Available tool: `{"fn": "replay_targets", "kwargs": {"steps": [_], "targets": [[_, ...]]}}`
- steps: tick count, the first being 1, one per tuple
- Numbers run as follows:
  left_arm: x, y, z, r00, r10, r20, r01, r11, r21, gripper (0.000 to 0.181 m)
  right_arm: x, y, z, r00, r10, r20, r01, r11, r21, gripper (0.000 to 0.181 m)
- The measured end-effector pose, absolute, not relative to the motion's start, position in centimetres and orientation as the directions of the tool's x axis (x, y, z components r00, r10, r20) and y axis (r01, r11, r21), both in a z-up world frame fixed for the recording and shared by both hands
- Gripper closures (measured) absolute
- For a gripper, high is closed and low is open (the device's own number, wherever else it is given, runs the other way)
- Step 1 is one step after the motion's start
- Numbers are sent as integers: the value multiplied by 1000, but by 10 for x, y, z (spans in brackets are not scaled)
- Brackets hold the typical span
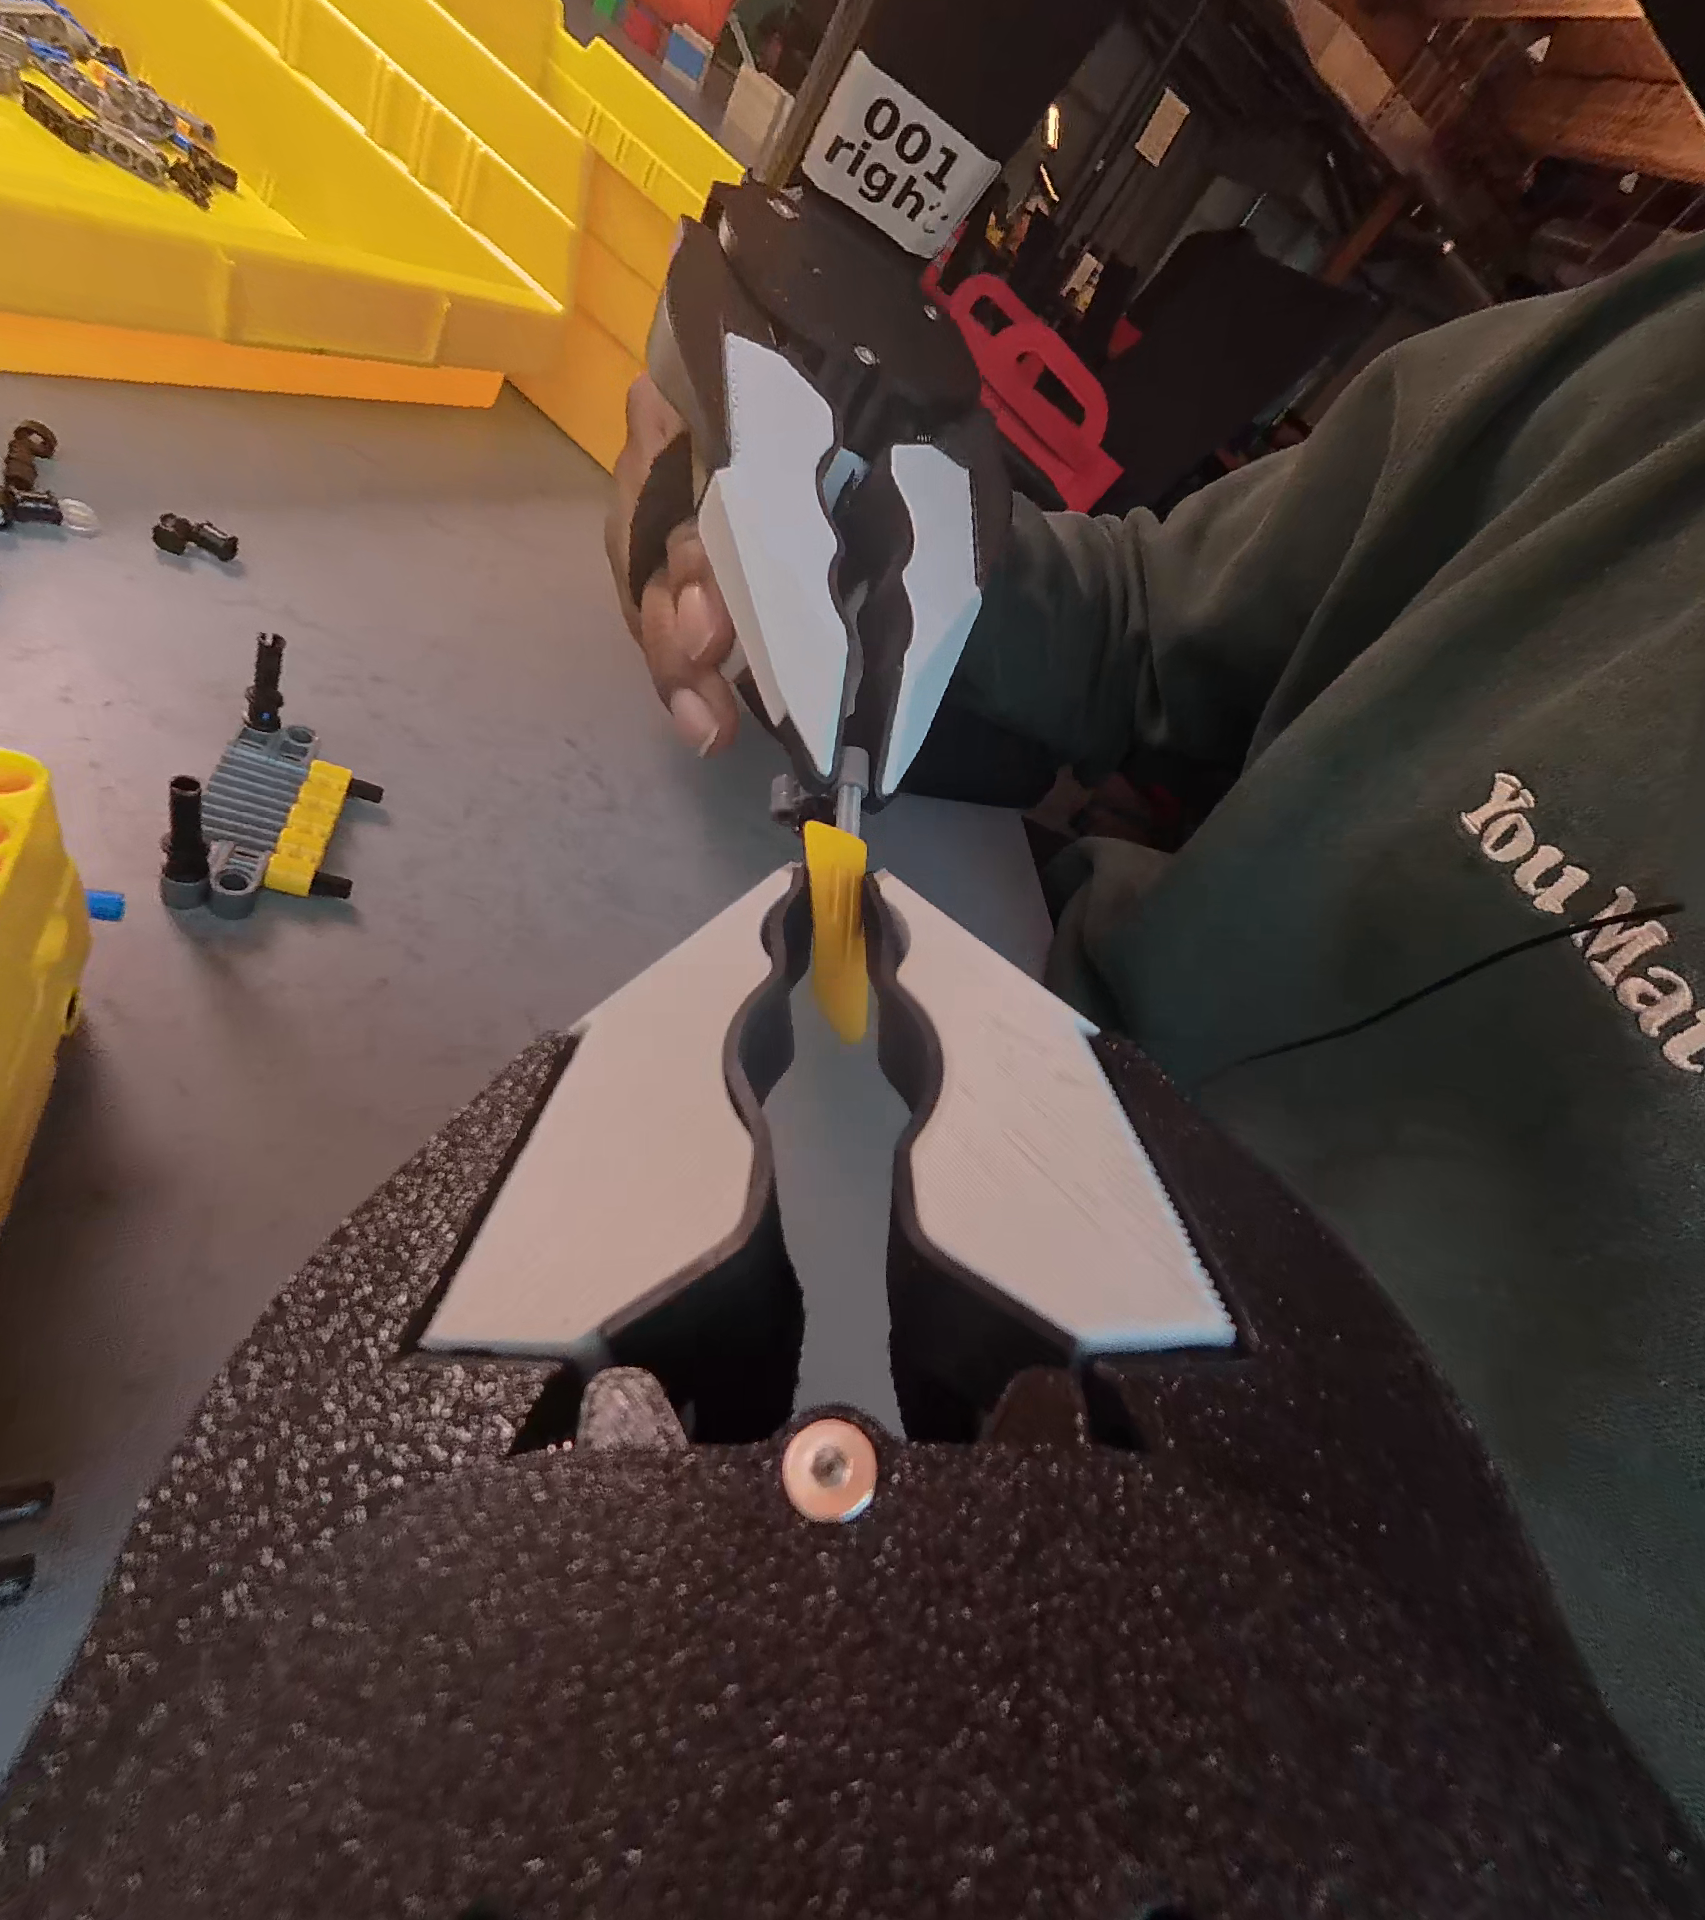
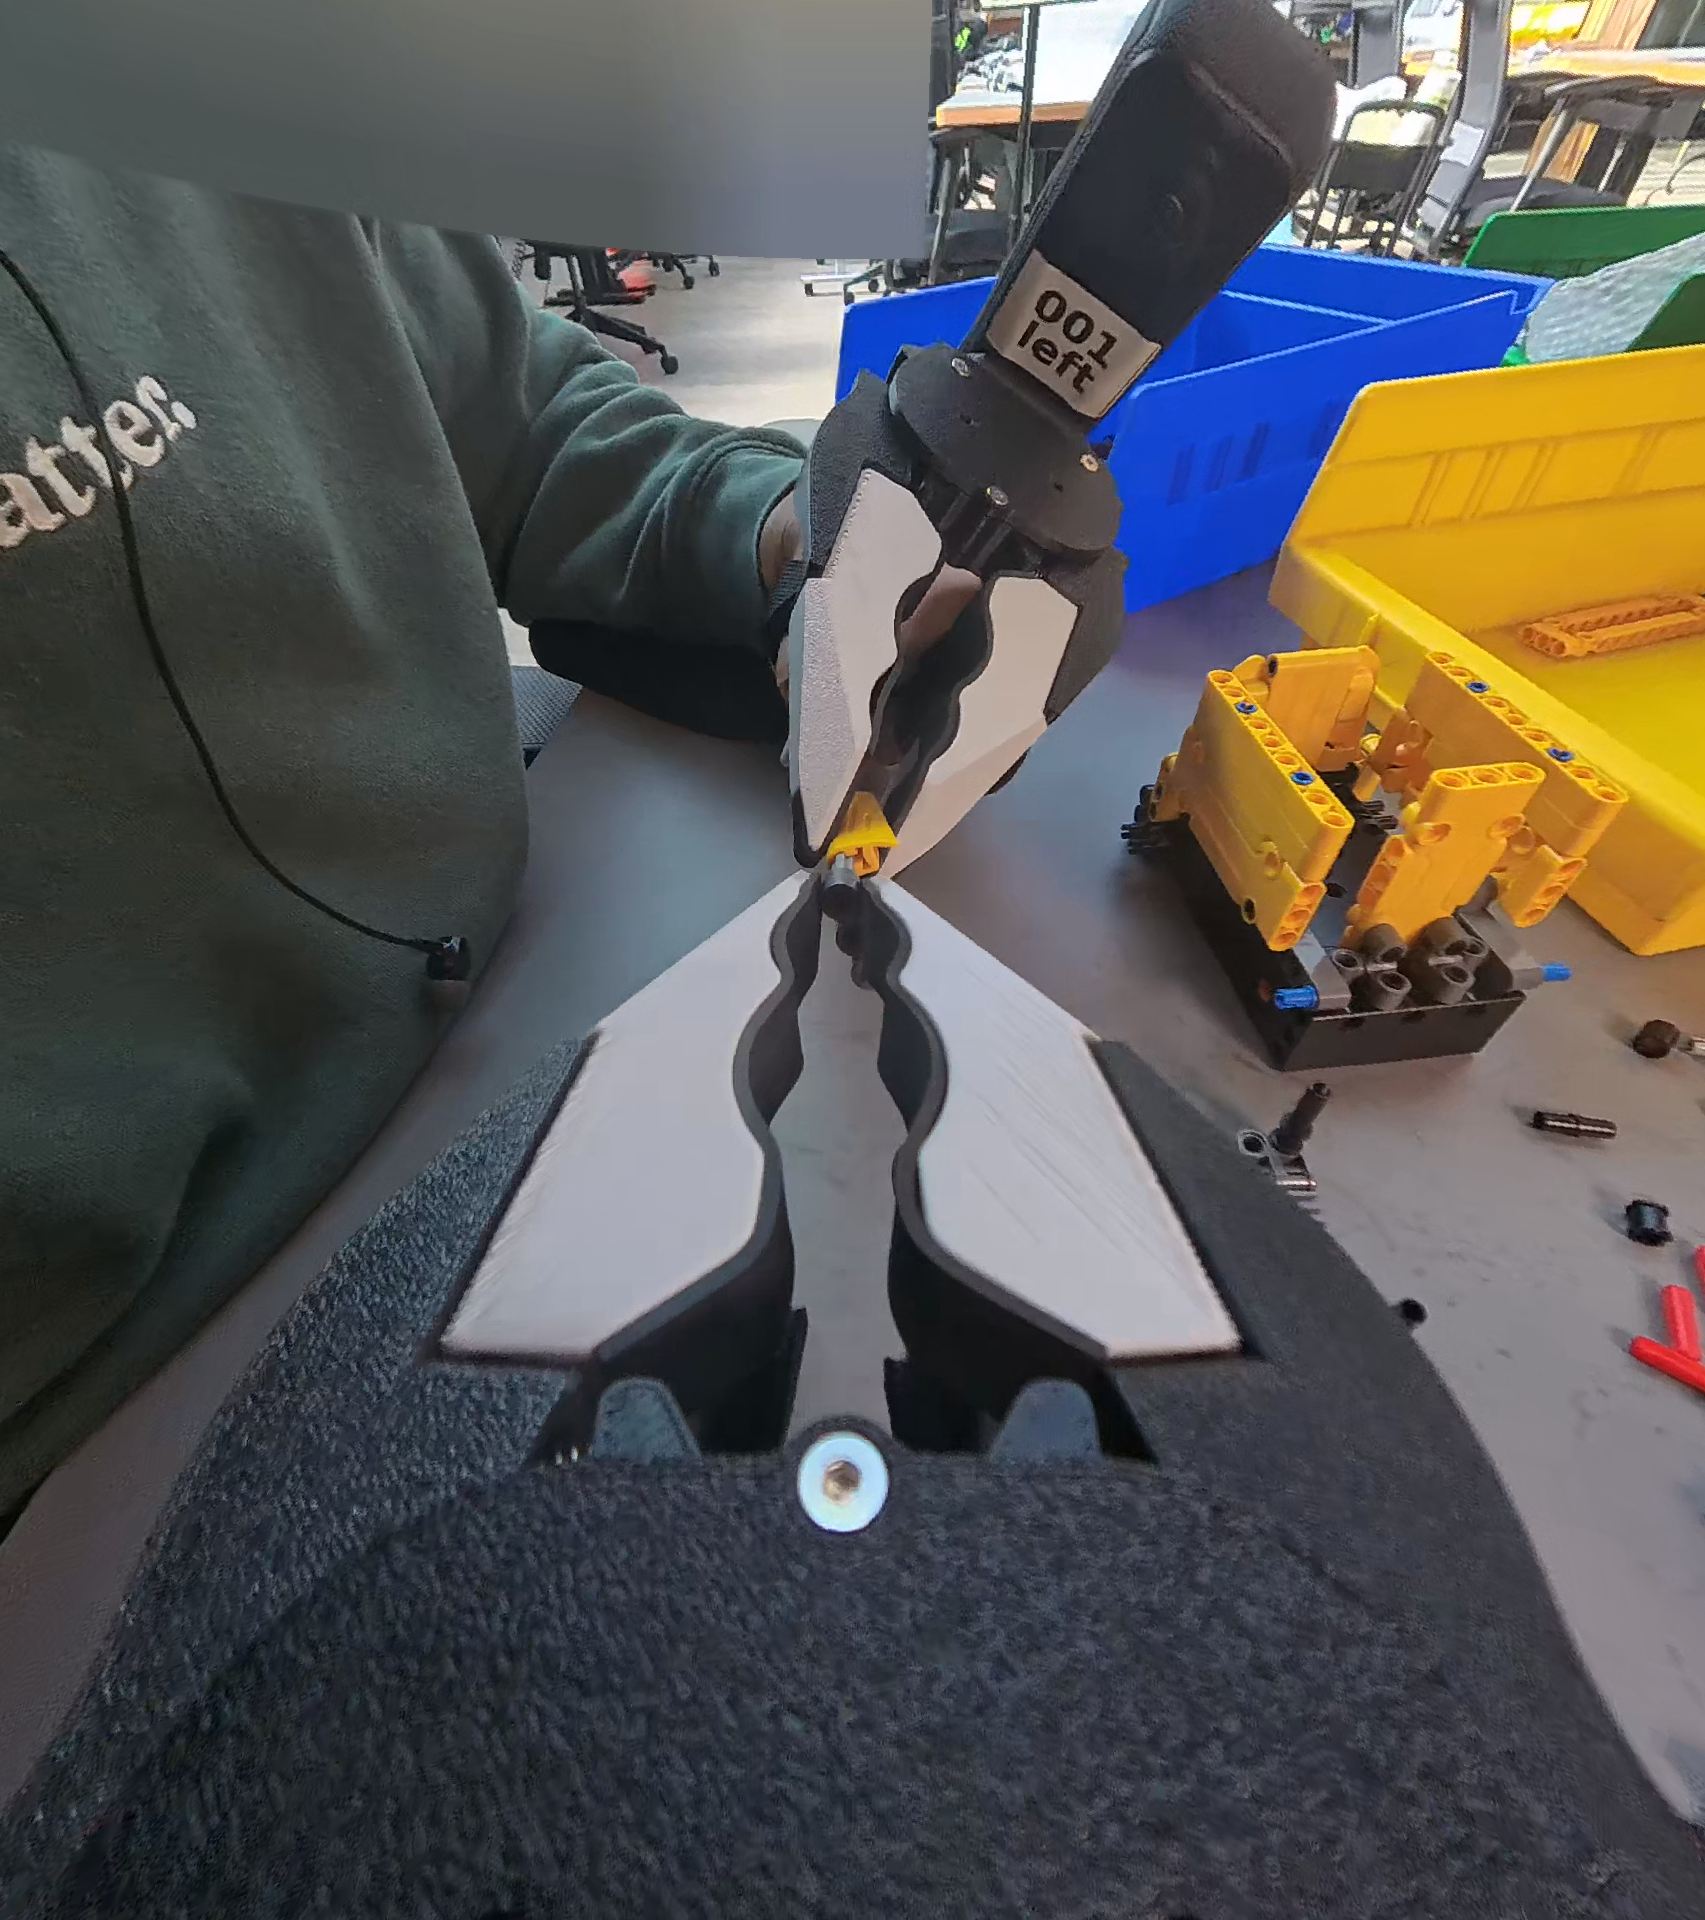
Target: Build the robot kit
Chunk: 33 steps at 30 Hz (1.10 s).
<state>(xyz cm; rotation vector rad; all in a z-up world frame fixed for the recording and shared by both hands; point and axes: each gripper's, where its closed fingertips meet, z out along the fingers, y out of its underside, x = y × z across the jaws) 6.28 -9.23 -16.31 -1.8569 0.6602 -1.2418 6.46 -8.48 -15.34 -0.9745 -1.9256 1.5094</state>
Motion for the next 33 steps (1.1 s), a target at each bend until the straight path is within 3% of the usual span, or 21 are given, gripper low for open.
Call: {"fn": "replay_targets", "kwargs": {"steps": [14, 25, 33], "targets": [[68, -100, -162, 261, -728, 634, 67, -641, -764, 175, 67, -94, -151, -650, 760, -6, 197, 161, -967, 176], [74, -106, -140, 65, -686, 724, 192, -704, -684, 176, 70, -101, -127, -675, 737, -26, 120, 75, -990, 176], [75, -106, -128, 16, -700, 714, 245, -689, -682, 174, 70, -99, -115, -669, 741, -61, 92, 0, -996, 175]]}}
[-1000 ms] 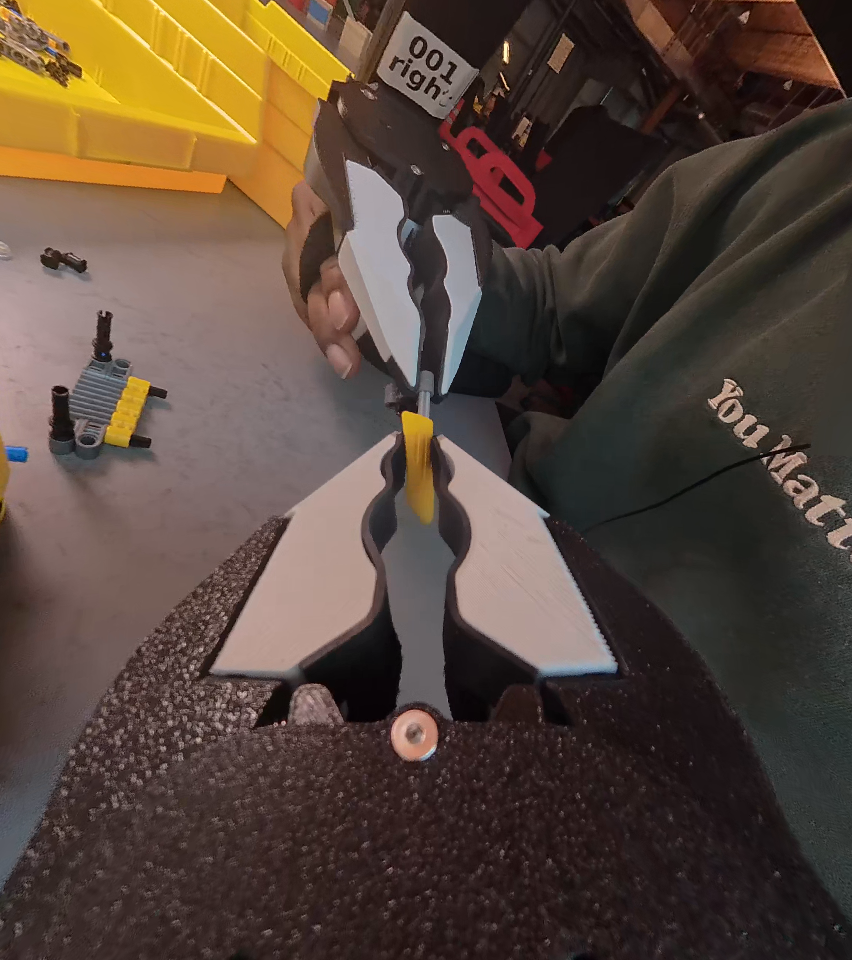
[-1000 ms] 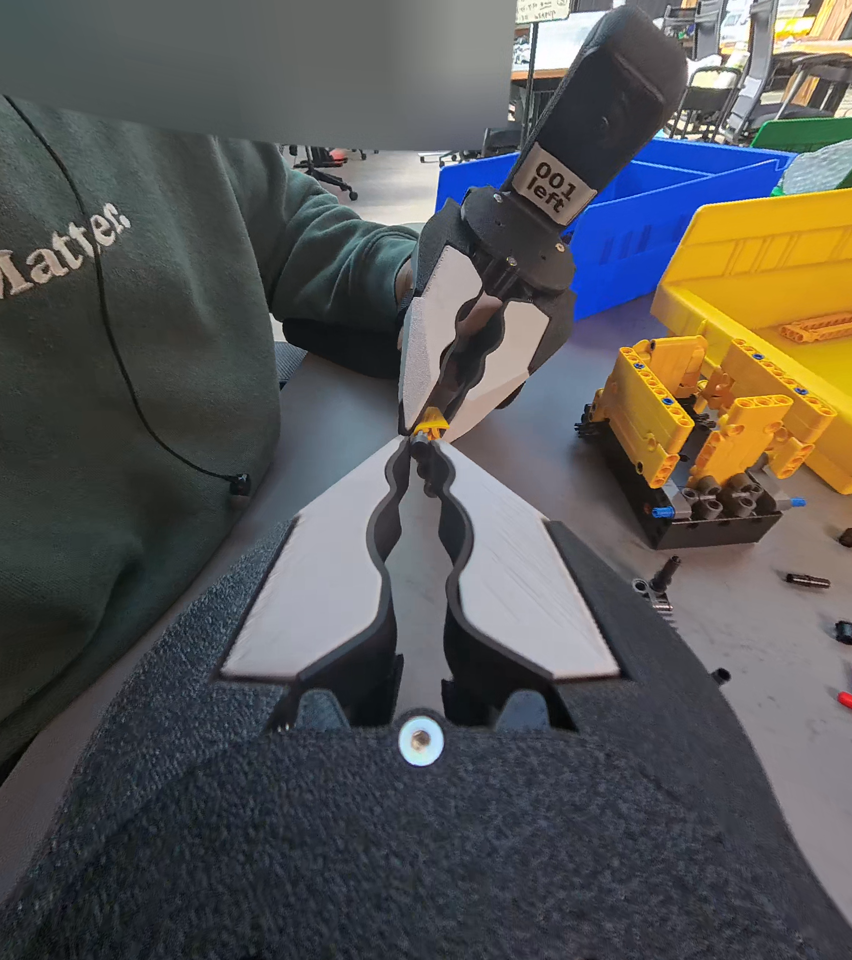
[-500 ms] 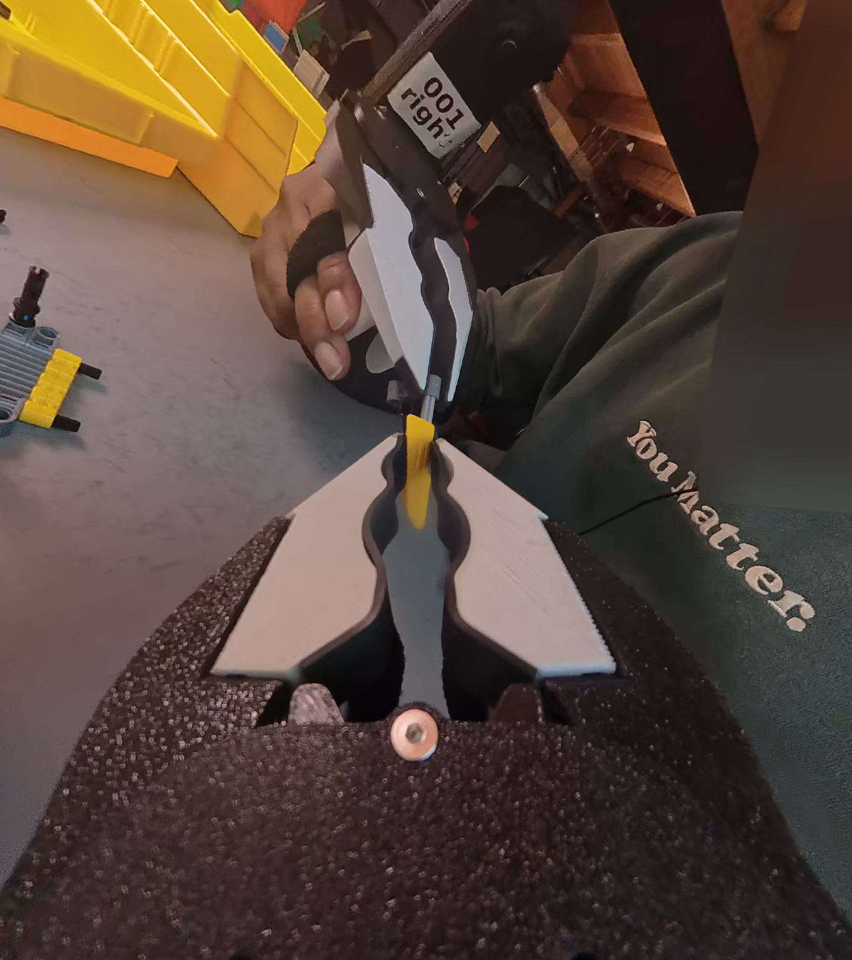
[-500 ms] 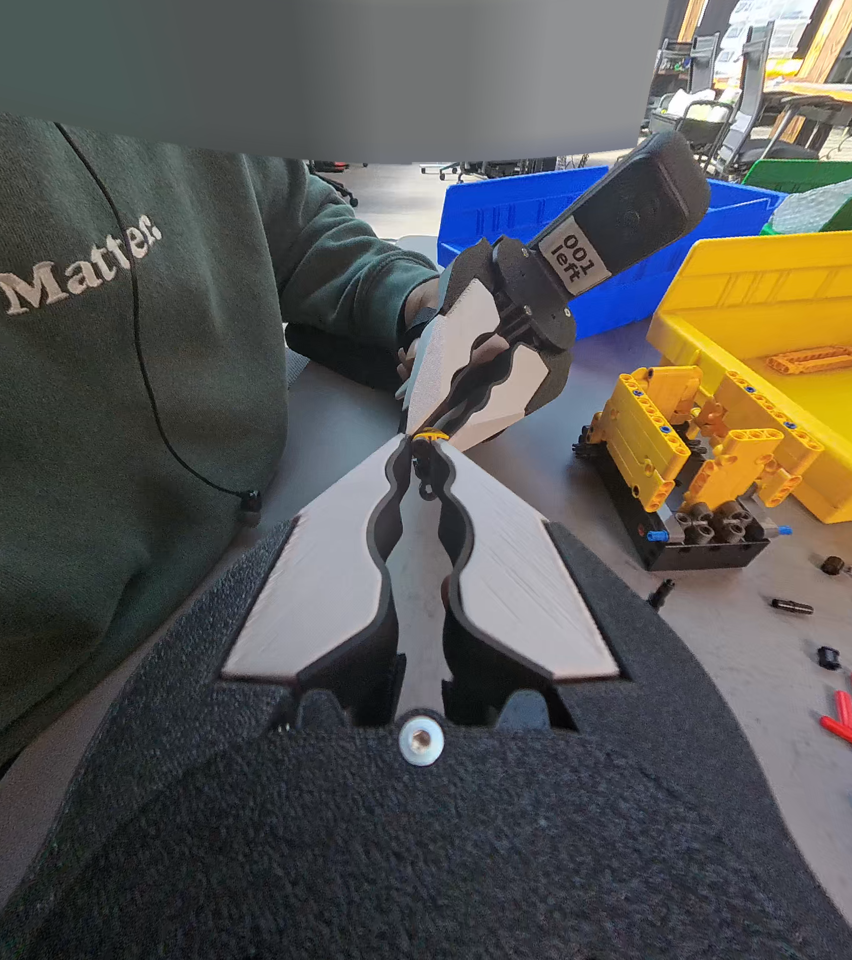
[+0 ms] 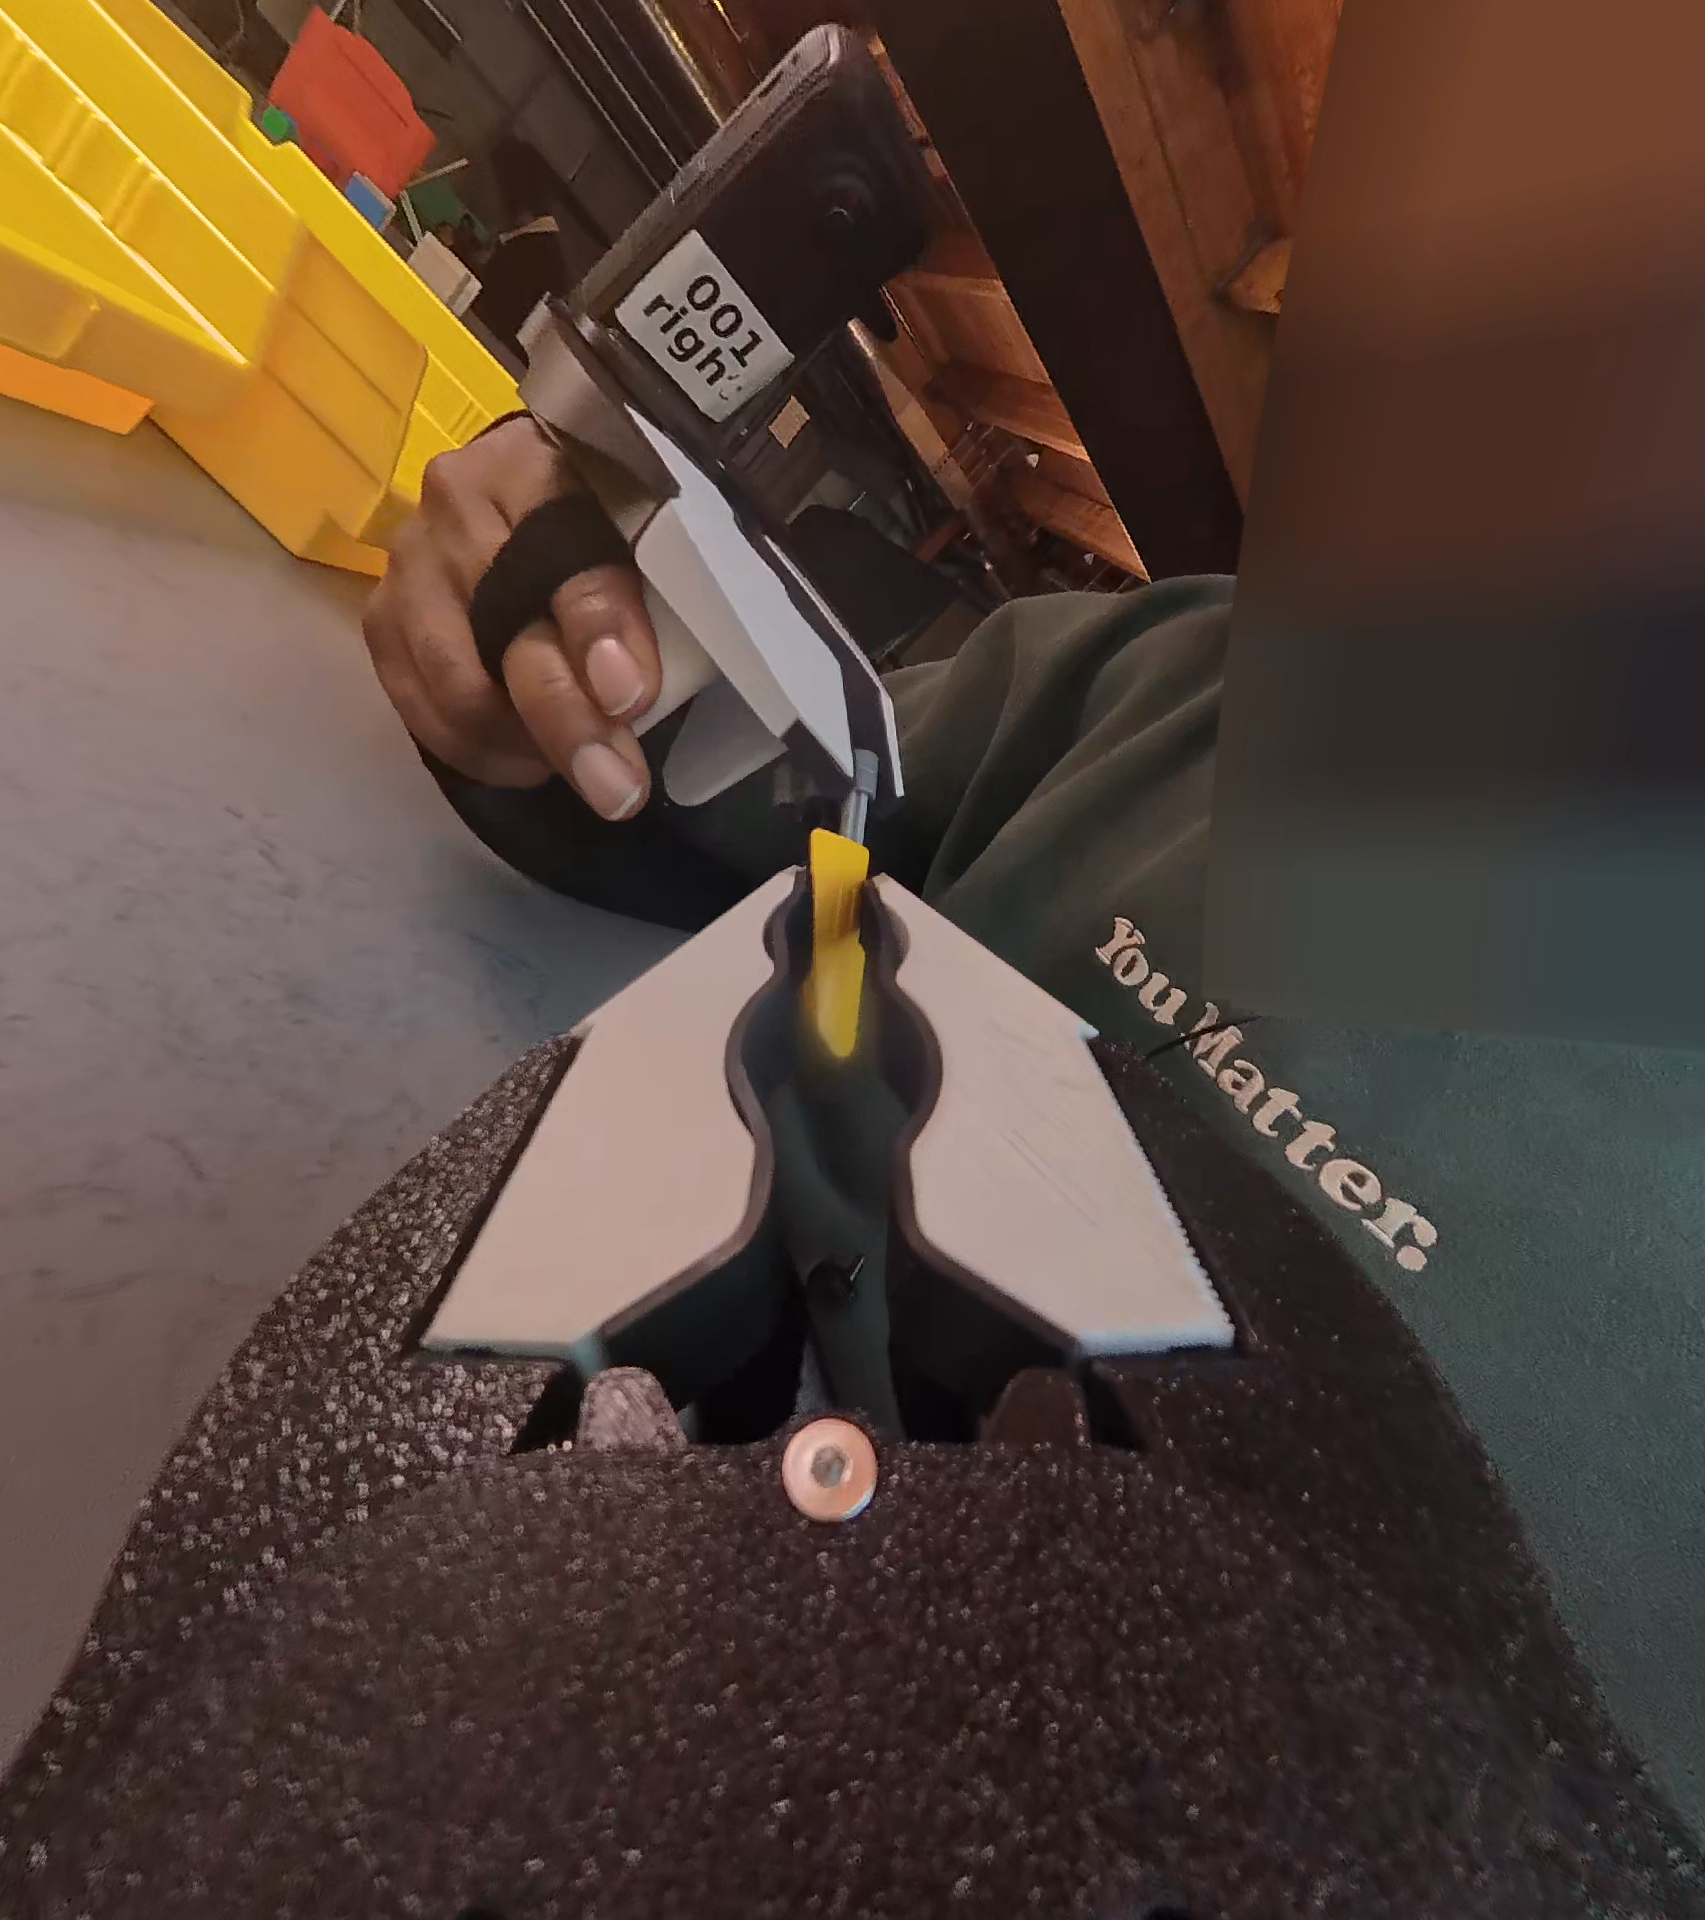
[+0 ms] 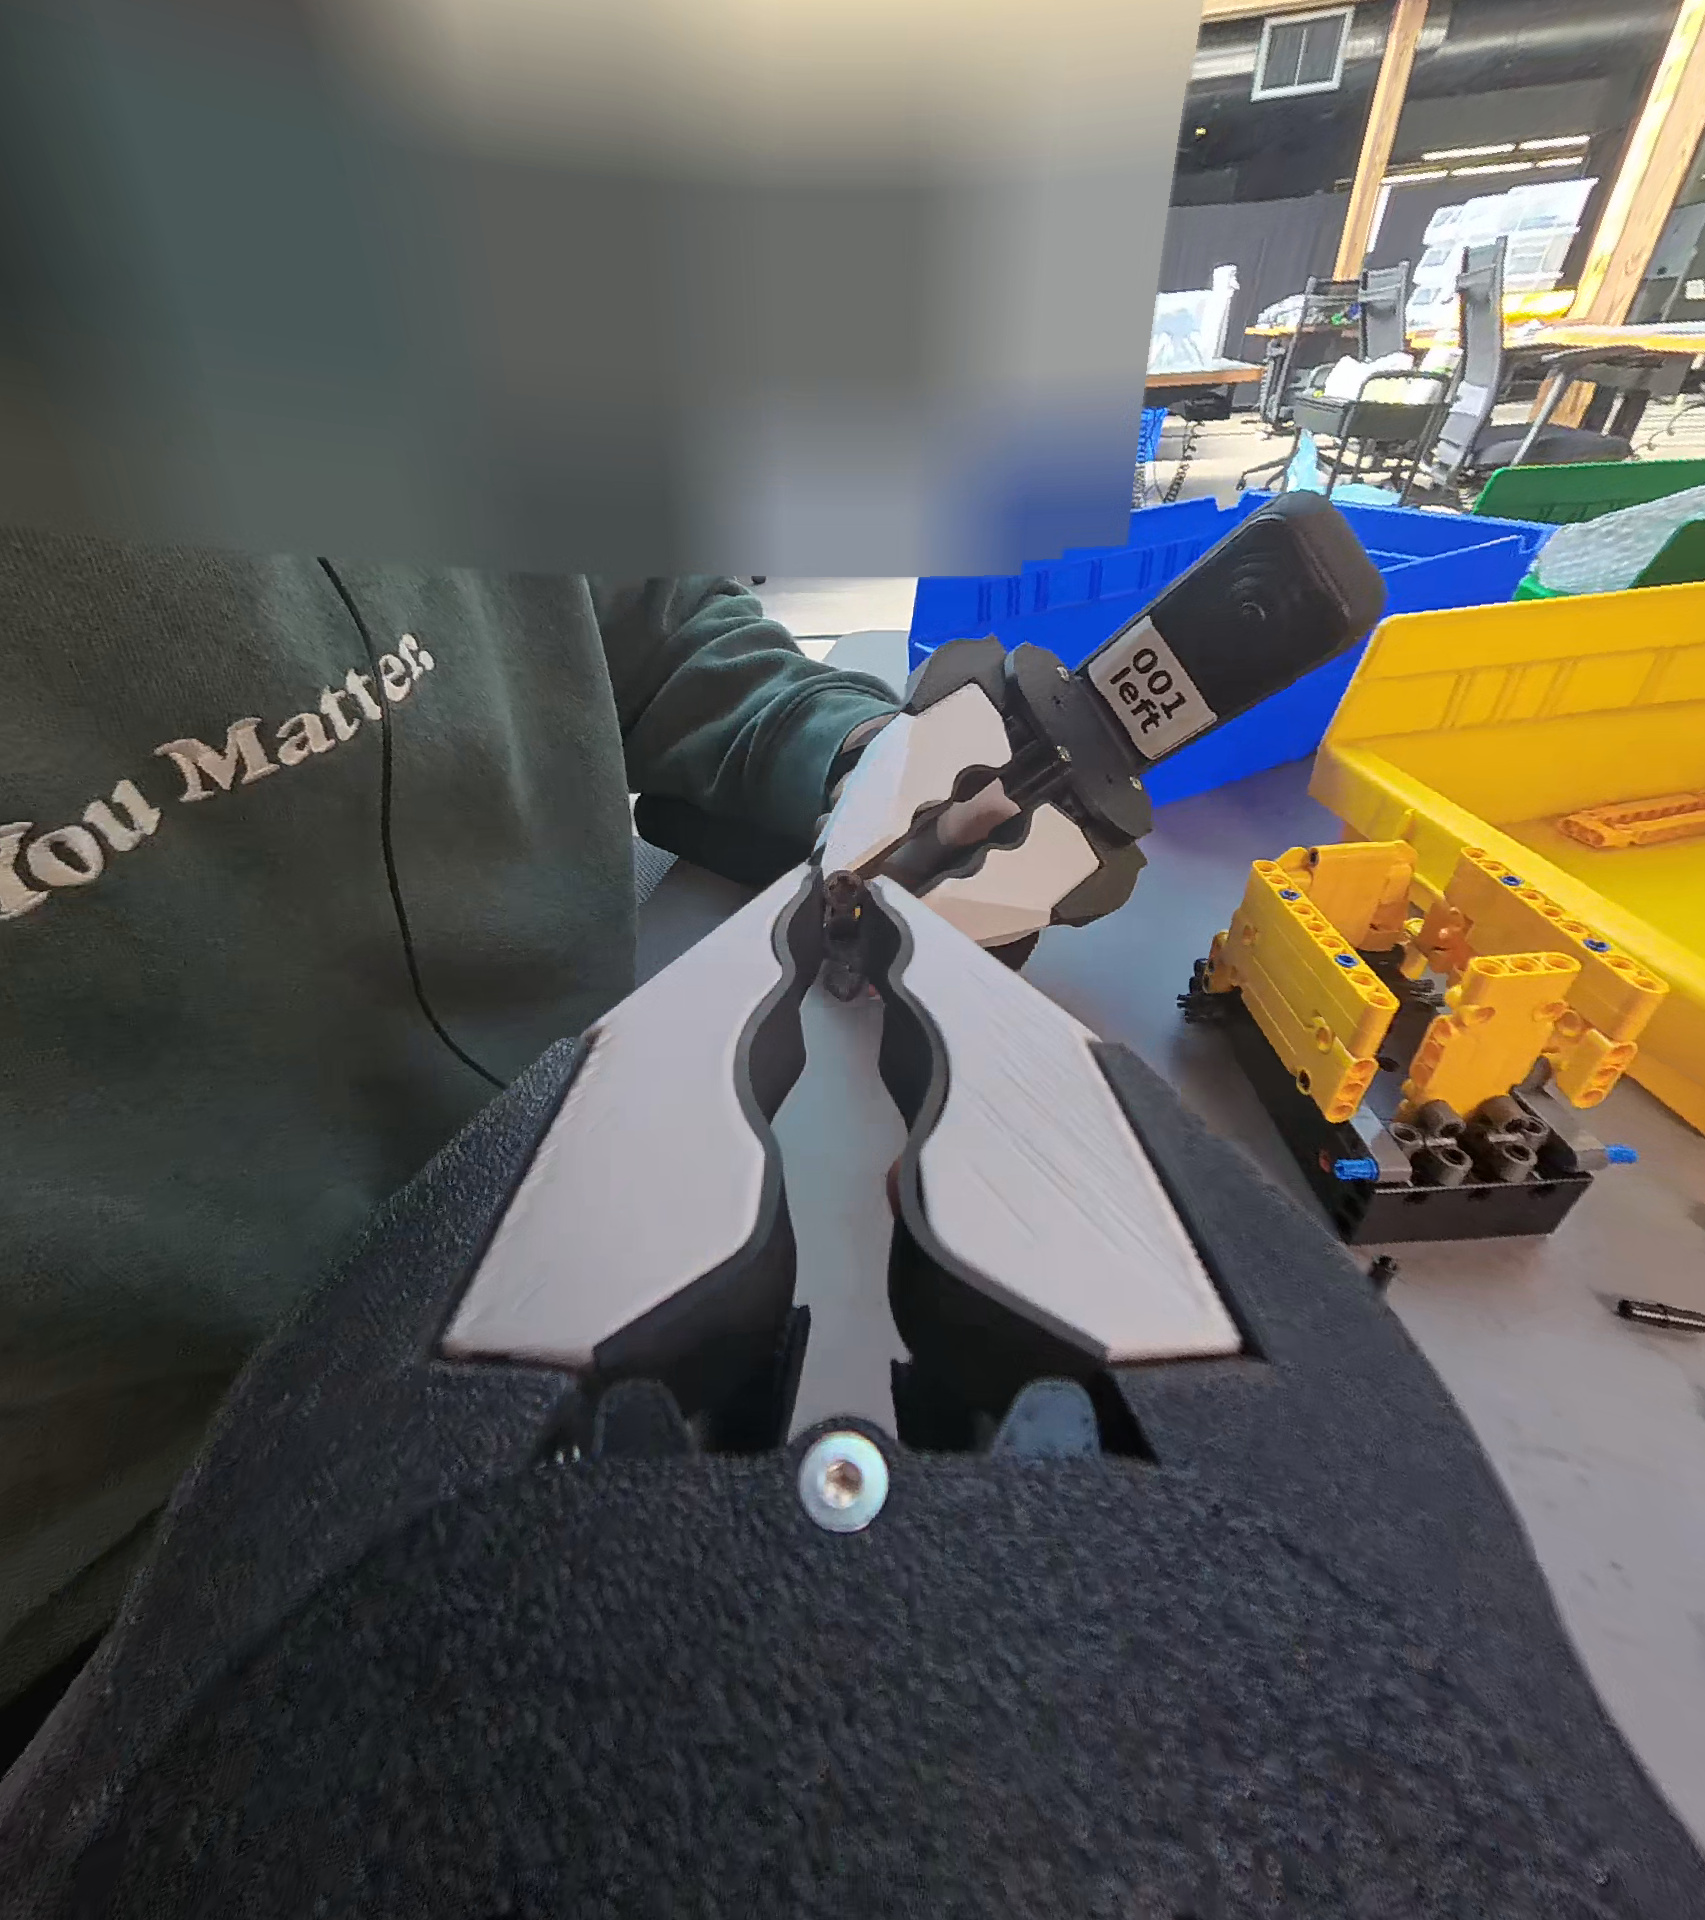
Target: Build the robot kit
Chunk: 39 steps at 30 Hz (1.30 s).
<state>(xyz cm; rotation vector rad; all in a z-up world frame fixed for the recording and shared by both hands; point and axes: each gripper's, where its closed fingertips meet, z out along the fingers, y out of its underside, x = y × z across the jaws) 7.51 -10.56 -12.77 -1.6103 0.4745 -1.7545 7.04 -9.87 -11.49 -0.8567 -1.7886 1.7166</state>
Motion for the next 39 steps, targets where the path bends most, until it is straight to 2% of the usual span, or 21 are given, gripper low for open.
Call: {"fn": "replay_targets", "kwargs": {"steps": [3, 6, 10, 15, 17, 20, 24, 28, 39], "targets": [[71, -100, -124, 6, -688, 725, 273, -697, -663, 173, 67, -91, -113, -650, 751, -119, 112, -60, -992, 174], [70, -100, -120, -9, -692, 722, 285, -694, -661, 173, 68, -83, -111, -635, 763, -120, 116, -60, -991, 165], [70, -99, -121, -19, -676, 737, 293, -708, -642, 173, 69, -88, -115, -640, 761, -109, 138, -25, -990, 173], [71, -96, -124, -15, -657, 754, 300, -722, -624, 172, 66, -89, -119, -636, 756, -152, 179, -47, -983, 175], [69, -92, -129, 71, -681, 729, 284, -687, -669, 171, 65, -84, -121, -622, 761, -184, 209, -66, -976, 175], [66, -88, -141, 275, -746, 606, 186, -578, -795, 164, 62, -78, -126, -589, 784, -194, 234, -65, -970, 175], [61, -81, -151, 447, -769, 456, 75, -476, -876, 169, 58, -74, -135, -557, 804, -209, 283, -53, -958, 175], [61, -82, -162, 499, -773, 392, -21, -462, -886, 170, 57, -75, -143, -547, 806, -225, 322, -45, -946, 175], [64, -86, -176, 485, -764, 426, -69, -519, -852, 171, 60, -81, -160, -550, 812, -198, 395, 44, -918, 175]]}}
